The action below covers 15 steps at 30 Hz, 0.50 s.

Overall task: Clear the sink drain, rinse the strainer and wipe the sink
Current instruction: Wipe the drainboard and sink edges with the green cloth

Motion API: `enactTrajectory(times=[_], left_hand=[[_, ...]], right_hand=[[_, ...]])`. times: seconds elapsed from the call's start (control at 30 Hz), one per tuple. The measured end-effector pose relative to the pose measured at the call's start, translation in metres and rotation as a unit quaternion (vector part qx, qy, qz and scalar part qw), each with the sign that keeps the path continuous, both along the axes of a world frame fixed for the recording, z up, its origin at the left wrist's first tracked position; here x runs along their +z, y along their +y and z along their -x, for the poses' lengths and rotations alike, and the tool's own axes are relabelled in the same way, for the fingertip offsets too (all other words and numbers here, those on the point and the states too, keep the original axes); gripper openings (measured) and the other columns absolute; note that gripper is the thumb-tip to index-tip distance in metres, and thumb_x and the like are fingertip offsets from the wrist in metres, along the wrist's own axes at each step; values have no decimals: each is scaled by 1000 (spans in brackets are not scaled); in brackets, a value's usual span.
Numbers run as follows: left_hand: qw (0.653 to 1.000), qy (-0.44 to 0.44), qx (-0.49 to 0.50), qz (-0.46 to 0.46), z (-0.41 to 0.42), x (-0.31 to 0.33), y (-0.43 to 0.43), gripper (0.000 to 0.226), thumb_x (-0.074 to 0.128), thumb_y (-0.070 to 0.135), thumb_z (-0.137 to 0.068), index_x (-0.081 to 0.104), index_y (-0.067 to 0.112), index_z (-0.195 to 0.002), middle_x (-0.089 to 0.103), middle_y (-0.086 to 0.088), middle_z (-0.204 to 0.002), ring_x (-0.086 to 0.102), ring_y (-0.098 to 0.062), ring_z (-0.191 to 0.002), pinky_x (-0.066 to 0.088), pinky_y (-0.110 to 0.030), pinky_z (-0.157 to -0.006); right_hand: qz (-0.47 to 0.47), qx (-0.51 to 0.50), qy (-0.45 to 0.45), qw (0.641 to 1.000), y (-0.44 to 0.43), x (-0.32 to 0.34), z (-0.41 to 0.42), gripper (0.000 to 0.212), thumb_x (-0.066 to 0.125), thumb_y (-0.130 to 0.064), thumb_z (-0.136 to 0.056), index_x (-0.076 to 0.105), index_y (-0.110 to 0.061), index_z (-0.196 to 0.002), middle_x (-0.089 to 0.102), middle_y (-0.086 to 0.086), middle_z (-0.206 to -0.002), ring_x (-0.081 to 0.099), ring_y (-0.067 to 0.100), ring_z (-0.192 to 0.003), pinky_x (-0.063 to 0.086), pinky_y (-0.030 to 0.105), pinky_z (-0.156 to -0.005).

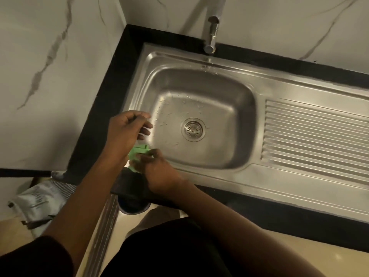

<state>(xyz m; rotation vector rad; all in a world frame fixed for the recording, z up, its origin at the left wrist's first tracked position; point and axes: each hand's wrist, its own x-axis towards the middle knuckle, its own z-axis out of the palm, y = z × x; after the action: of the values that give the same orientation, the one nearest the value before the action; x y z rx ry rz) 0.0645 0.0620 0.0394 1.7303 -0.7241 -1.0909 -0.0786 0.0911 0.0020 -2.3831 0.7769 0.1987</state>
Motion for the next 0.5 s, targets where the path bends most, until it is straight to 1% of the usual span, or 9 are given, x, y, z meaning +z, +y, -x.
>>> enactTrajectory(times=[0.07,0.13,0.17,0.2,0.27,0.3,0.33,0.43,0.5], left_hand=[[1000,-4,-1,2,-16,4,-12,12,73,28,-90,83,23,-94,80,-3,-78,71,-13,-65,57,-22,-59],[1000,-5,5,3,-30,7,-21,16,73,31,-88,82,21,-96,79,-2,-77,69,-13,-64,55,-23,-59],[1000,-8,9,2,-37,8,-24,17,73,32,-88,82,20,-97,79,-2,-77,68,-13,-63,55,-23,-59],[1000,-14,14,2,-42,9,-25,17,74,33,-89,82,20,-97,79,-2,-77,67,-12,-62,55,-23,-59],[999,-25,24,0,-49,8,-24,14,75,33,-91,82,22,-96,78,-2,-76,66,-11,-60,55,-22,-58],[999,-27,26,-2,-51,8,-23,13,74,32,-92,82,23,-96,78,-2,-77,65,-11,-60,54,-21,-57],[999,-25,32,-2,-51,7,-20,13,74,31,-92,82,22,-97,78,-3,-77,65,-12,-61,54,-21,-58],[999,-12,48,-11,-50,4,-9,14,74,30,-92,82,21,-98,78,-5,-78,66,-14,-63,55,-24,-60],[998,-6,60,-20,-50,2,-3,12,74,29,-93,82,21,-98,78,-6,-78,66,-14,-64,55,-26,-62]], right_hand=[[18,16,-31,999,-3,1,1,50,62,-28,-101,56,-19,-150,46,7,-162,37,31,-148,13,33,-123],[-17,22,-110,994,-5,2,28,37,60,-22,-101,71,-16,-135,58,8,-153,51,34,-141,27,38,-122],[-40,15,-142,989,-8,1,49,35,57,-18,-100,75,-15,-130,62,8,-149,56,34,-138,34,40,-120],[-47,12,-145,988,-13,0,72,37,55,-13,-99,75,-16,-131,61,5,-150,56,31,-137,37,40,-119],[-46,5,-121,992,-24,0,124,52,62,3,-92,69,-21,-138,57,-3,-154,52,15,-134,40,35,-115],[-53,-1,-114,992,-28,0,148,59,65,6,-90,67,-24,-141,55,-8,-155,51,10,-131,43,34,-113],[-64,-5,-108,992,-31,0,167,61,67,5,-91,65,-26,-143,54,-13,-155,52,10,-129,45,35,-111],[-81,1,-130,988,-38,-2,182,53,66,0,-96,67,-27,-141,56,-15,-153,56,12,-125,49,37,-107],[-83,13,-162,983,-40,-4,162,50,70,2,-94,69,-22,-138,61,-7,-150,55,9,-125,49,37,-107]])
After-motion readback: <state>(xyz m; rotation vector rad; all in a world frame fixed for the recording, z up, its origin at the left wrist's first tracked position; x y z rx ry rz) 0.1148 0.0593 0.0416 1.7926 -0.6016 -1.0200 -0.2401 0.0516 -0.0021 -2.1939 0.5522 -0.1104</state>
